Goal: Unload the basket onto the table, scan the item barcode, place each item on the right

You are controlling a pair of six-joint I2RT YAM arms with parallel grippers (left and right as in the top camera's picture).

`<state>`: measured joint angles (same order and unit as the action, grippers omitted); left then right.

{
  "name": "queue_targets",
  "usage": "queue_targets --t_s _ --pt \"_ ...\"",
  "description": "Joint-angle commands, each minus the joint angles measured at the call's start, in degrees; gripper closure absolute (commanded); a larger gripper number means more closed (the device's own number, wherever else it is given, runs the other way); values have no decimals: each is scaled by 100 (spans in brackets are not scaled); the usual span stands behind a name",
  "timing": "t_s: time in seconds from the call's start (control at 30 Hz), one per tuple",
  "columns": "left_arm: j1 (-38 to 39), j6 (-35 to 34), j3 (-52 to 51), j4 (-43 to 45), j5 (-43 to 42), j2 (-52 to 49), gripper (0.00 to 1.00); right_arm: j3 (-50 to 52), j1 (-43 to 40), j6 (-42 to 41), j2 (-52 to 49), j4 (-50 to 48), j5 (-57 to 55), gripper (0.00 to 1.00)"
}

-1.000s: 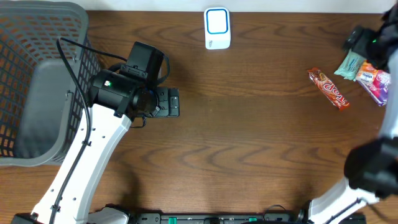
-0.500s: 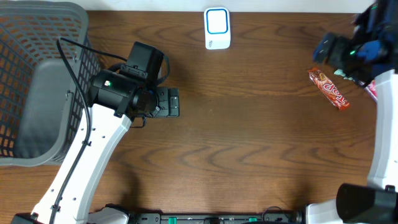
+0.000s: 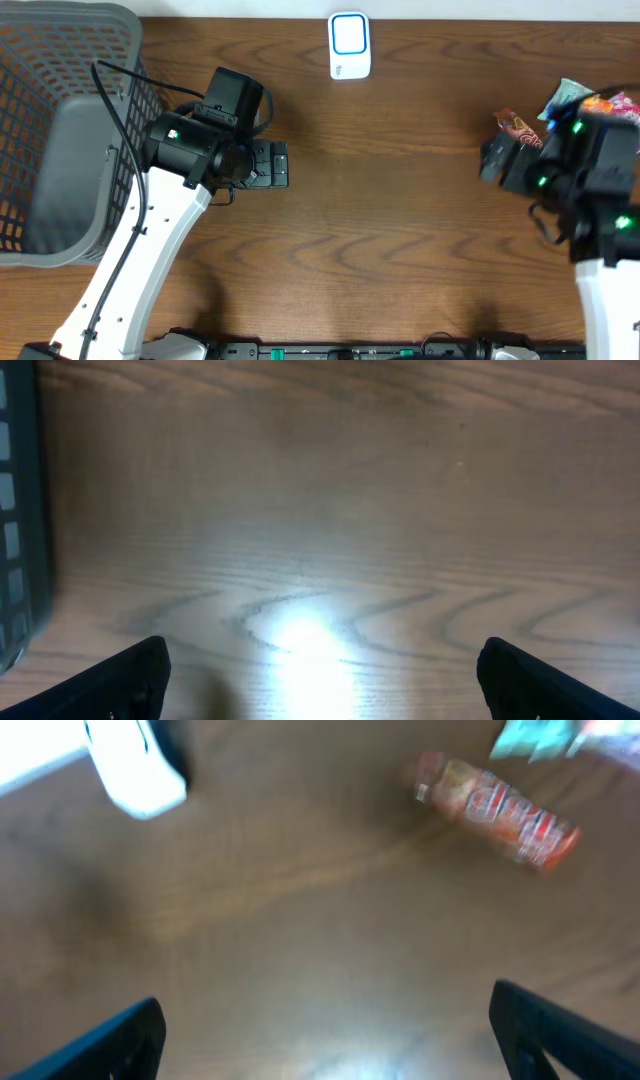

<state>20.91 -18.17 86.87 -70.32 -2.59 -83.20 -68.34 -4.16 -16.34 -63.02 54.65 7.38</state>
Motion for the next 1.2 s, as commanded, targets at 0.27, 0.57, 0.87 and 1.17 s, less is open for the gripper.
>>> queue_targets --t_s 0.27,0.57,0.87,1.17 --pt "0 -7 35 -17 90 -7 2 990 85 -208 638 -514 975 1" --pt "0 -7 35 -17 90 -7 2 990 85 -210 638 -76 1180 1" --pt "0 -7 35 -17 90 -7 2 990 83 -72 638 599 988 1" --pt "0 -7 35 -17 90 -7 2 990 83 374 634 597 925 1"
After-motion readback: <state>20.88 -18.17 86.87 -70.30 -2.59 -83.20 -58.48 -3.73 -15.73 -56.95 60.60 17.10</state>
